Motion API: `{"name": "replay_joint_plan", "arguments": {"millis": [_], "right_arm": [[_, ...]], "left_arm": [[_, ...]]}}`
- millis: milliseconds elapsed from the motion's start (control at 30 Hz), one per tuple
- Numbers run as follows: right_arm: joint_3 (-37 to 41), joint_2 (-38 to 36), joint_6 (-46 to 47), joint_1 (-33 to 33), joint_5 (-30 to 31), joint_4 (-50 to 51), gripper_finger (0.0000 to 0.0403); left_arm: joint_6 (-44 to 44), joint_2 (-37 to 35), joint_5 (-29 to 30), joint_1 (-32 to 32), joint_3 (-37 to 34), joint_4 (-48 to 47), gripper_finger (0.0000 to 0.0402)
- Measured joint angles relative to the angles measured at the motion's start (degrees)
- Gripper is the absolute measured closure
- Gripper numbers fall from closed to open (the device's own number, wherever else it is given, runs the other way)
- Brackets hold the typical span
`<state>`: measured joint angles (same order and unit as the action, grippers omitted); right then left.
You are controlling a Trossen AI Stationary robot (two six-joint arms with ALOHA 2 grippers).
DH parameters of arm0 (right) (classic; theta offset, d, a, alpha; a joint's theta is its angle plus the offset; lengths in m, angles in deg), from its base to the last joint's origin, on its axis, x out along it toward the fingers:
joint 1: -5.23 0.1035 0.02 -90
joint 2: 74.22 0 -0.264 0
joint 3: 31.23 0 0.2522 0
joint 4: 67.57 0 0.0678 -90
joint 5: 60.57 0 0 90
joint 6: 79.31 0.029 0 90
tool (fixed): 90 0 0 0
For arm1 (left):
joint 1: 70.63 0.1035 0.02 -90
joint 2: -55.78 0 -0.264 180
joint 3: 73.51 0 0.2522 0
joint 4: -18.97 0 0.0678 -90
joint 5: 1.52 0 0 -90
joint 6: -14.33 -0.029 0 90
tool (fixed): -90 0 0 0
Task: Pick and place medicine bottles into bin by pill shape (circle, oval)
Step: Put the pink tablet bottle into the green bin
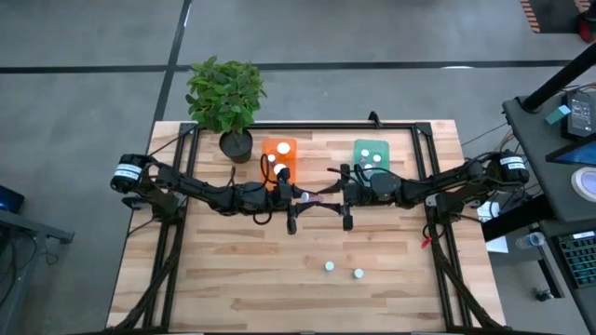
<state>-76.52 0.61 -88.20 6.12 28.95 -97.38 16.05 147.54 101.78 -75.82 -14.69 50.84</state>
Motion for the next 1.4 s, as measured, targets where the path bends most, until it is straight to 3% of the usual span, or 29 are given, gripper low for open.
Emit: {"name": "replay_joint_plan", "arguments": {"millis": [367, 700, 1067, 1400], "right_arm": [[0.02, -0.02, -0.15, 0.02, 0.03, 0.06, 0.0303], [0.00, -0.02, -0.21, 0.00, 0.03, 0.06, 0.0304], [0.02, -0.02, -0.47, 0.00, 0.00, 0.24, 0.0306], [0.02, -1.22, -0.80, -0.02, 0.01, 0.61, 0.0307]], "left_arm": [[0.97, -0.07, 0.11, 0.00, -0.04, -0.35, 0.0322], [1.00, -0.07, 0.09, 0.00, -0.04, -0.33, 0.0321], [2.45, -0.09, -0.70, -0.04, -0.07, -0.83, 0.0232], [-1.09, -4.63, 0.41, -0.02, -0.22, -8.85, 0.0224]]}}
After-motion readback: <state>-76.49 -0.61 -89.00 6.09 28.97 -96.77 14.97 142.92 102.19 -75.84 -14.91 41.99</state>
